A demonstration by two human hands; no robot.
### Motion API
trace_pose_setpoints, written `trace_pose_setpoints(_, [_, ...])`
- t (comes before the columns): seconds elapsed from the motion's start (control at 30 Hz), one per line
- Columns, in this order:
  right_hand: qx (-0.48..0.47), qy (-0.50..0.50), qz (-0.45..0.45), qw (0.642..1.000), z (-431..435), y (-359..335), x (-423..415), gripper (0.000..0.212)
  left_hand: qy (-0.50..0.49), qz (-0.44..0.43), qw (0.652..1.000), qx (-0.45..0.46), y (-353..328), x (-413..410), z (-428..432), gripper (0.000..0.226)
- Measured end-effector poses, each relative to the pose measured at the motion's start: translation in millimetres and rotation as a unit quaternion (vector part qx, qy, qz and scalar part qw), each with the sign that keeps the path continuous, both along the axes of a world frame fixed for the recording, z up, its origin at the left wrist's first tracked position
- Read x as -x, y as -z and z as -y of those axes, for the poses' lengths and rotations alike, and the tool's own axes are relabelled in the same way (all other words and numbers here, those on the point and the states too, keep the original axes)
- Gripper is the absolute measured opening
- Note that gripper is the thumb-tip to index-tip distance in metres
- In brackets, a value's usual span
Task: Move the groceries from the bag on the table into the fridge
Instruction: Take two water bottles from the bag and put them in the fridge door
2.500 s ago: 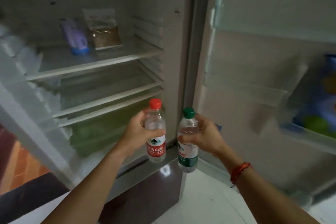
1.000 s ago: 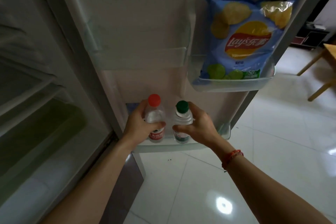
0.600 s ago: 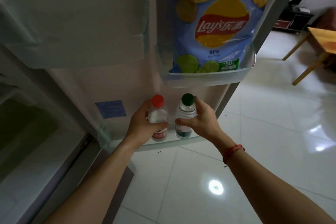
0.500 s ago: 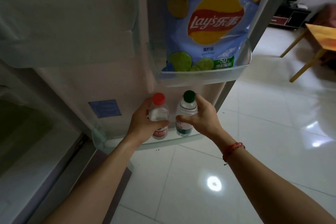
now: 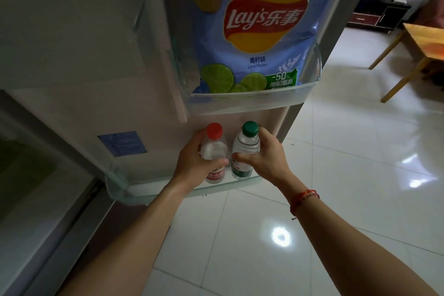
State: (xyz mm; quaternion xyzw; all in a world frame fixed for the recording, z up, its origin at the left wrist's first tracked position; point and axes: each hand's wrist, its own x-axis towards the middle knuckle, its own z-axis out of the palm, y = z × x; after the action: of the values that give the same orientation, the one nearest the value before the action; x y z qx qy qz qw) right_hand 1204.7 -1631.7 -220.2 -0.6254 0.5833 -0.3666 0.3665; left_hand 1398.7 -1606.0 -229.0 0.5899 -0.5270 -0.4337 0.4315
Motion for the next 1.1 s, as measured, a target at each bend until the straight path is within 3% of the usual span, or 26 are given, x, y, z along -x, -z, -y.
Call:
trace_pose_setpoints(0.47, [-0.033, -0.040, -0.001, 0.999, -1.5, 0.2, 9.0, 0.071, 0.002, 0.032, 0.999, -0.011, 2.9, 5.5, -3.8, 0.063])
trace_pose_setpoints(0.77, [-0.034, -0.062, -0.041, 0.997, -10.2, -8.3, 14.7, 0.064, 0.005, 0.055, 0.998, -0.007, -1.9, 4.5, -10.7, 0.067])
trace_pose_setpoints(0.93, [-0.026, -0.060, -0.065, 0.996, -20.7, -17.1, 16.9, 0.080, 0.000, 0.061, 0.998, 0.011, -10.0, 1.2, -18.2, 0.069])
trace_pose_setpoints(1.1, [-0.014, -0.048, -0.110, 0.993, -36.7, -37.0, 16.4, 0.086, -0.011, 0.130, 0.990, 0.050, -24.8, -9.0, -33.0, 0.077])
